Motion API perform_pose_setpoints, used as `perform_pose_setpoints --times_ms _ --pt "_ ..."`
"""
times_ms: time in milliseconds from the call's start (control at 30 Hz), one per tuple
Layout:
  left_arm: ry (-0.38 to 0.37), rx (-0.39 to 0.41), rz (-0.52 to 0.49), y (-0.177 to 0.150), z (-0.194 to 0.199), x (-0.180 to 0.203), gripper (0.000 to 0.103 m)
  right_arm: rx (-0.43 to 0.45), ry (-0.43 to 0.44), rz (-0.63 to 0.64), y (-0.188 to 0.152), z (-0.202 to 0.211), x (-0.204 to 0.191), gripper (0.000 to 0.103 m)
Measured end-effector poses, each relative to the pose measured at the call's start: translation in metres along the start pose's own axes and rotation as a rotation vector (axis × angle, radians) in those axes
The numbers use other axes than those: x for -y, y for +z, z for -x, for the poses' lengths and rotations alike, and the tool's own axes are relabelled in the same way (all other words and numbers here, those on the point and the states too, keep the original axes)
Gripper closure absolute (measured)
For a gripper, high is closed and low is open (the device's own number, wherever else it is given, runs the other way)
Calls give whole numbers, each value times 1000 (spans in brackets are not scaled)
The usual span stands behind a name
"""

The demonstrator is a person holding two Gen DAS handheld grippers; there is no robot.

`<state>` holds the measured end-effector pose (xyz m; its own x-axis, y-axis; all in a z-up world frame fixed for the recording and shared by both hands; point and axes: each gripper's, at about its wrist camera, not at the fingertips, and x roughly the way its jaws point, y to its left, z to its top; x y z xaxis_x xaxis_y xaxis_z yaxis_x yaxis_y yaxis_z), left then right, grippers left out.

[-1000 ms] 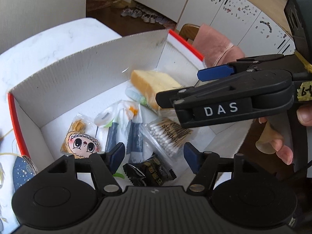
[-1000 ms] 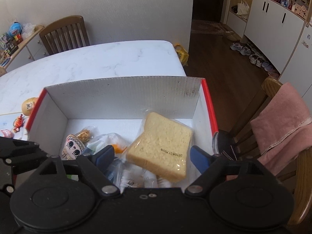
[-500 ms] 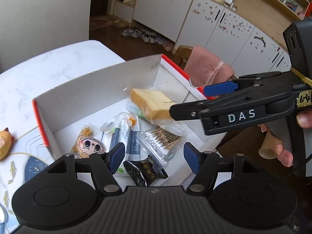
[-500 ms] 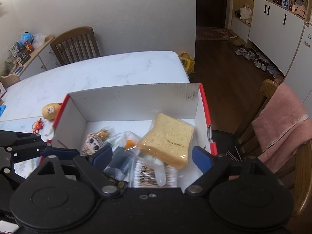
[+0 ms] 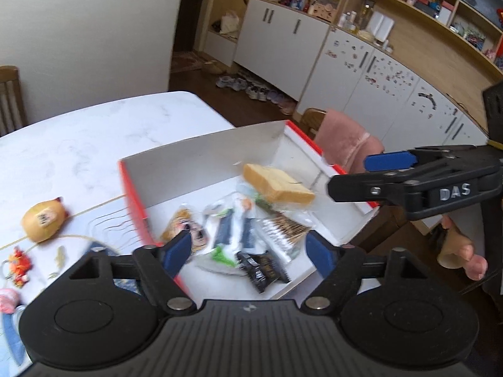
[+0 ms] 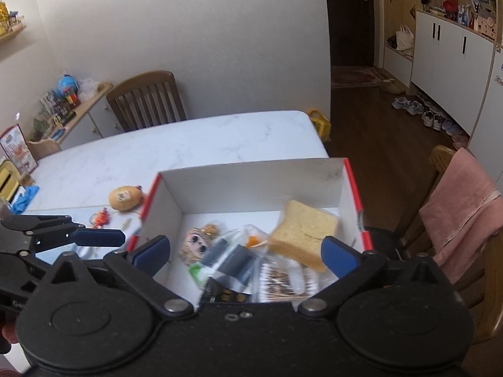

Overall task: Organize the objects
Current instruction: 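Withdraw both tools from the shoebox toward the keychain and small items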

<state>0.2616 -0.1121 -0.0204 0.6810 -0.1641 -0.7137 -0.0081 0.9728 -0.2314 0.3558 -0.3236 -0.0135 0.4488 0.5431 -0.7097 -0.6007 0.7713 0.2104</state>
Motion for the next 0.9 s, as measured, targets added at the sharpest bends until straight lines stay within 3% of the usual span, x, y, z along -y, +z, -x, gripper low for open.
perform_pose_setpoints --times_ms 300,467,667,900 --pt "14 60 10 -18 48 -41 14 51 2 38 -12 8 -56 0" --pt "34 83 11 -30 73 -66 1 44 9 37 -20 5 -87 0" --pt "72 130 25 -46 100 -106 1 27 15 45 -28 -1 -125 0" --pt "162 129 48 -61 115 -160 1 2 9 95 -39 -15 -171 0"
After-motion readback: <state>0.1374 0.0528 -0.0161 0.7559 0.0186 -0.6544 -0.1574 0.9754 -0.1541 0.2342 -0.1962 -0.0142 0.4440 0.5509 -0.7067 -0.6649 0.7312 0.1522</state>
